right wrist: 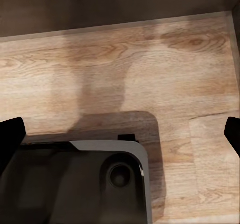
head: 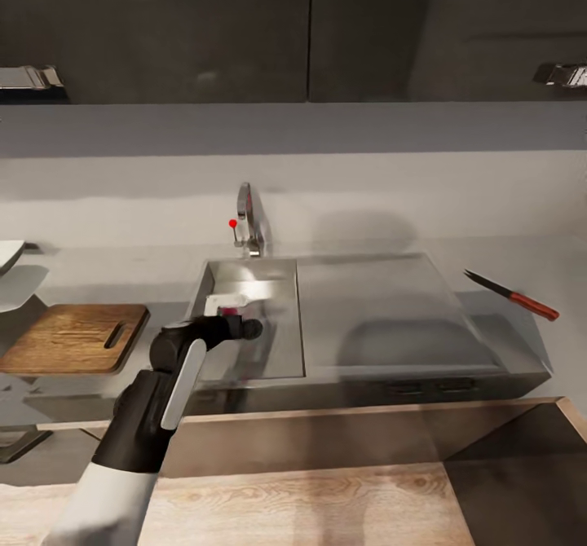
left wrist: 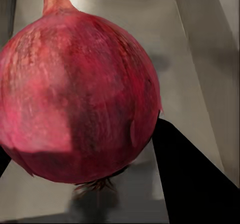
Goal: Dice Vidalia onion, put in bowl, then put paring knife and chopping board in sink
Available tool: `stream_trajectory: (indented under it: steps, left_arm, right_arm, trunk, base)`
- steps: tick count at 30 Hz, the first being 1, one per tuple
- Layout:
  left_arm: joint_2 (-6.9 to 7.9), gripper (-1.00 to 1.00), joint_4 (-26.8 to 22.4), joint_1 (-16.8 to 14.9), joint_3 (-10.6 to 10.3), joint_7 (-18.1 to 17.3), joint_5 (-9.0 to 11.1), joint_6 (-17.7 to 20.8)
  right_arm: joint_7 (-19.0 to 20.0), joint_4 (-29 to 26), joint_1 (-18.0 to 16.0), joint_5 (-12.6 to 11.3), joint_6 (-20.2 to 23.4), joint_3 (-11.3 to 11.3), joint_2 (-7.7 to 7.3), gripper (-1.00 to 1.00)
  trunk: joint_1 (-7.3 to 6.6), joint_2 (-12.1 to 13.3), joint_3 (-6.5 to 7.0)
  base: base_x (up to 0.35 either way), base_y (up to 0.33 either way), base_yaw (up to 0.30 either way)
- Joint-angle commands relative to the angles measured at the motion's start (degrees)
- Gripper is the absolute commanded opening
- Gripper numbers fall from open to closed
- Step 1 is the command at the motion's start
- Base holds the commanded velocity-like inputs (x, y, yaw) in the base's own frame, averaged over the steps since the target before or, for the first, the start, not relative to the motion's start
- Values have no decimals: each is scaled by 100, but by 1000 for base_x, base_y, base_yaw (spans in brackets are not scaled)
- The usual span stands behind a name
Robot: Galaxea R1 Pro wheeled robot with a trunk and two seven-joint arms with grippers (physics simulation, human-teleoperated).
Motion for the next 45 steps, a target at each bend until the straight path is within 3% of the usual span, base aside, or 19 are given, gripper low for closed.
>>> stream_trajectory:
  steps: [1,2,4,9,12,16,27,45]
  left_arm:
    - [28,-100,-85,42,-4,46,62,30]
    - [197,-100,-282,156,-5,40,58,47]
    - [303,-100,-340,190,-5,39,57,57]
    - [371,-100,-373,208,-147,38,57,59]
    - [381,-100,-378,211,-532,42,53,56]
    - [376,-100,-384,211,-739,45,47,56]
    - [373,-100,-388,211,-788,46,44,47]
    - [375,-100,-387,211,-794,46,47,55]
  right_arm:
    - [18,-8,2,-61,-10,33,-6,100]
    - [18,-8,4,-61,-10,32,-5,100]
    - [18,-8,2,-61,-10,33,-5,100]
    - [18,-8,3,-61,-10,33,-5,100]
    - [18,-8,3,-61,-10,33,-5,100]
    - [18,-8,2,-61,-10,33,-5,100]
    - [18,-8,4,-61,-10,33,-5,100]
    - [18,-8,4,-61,-10,33,-5,100]
  trunk:
    - [4,-9,0]
    - [4,-9,9]
    - [4,-9,27]
    - [4,-9,73]
    - [4,-9,100]
    - [4,-9,136]
    - [4,-9,235]
    - [4,-9,350]
  base:
    - [0,0,0]
    - [0,0,0]
    - [0,0,0]
    - [0,0,0]
    - [0,0,0]
    - [0,0,0]
    - [-7,46,0]
    - [-38,279,0]
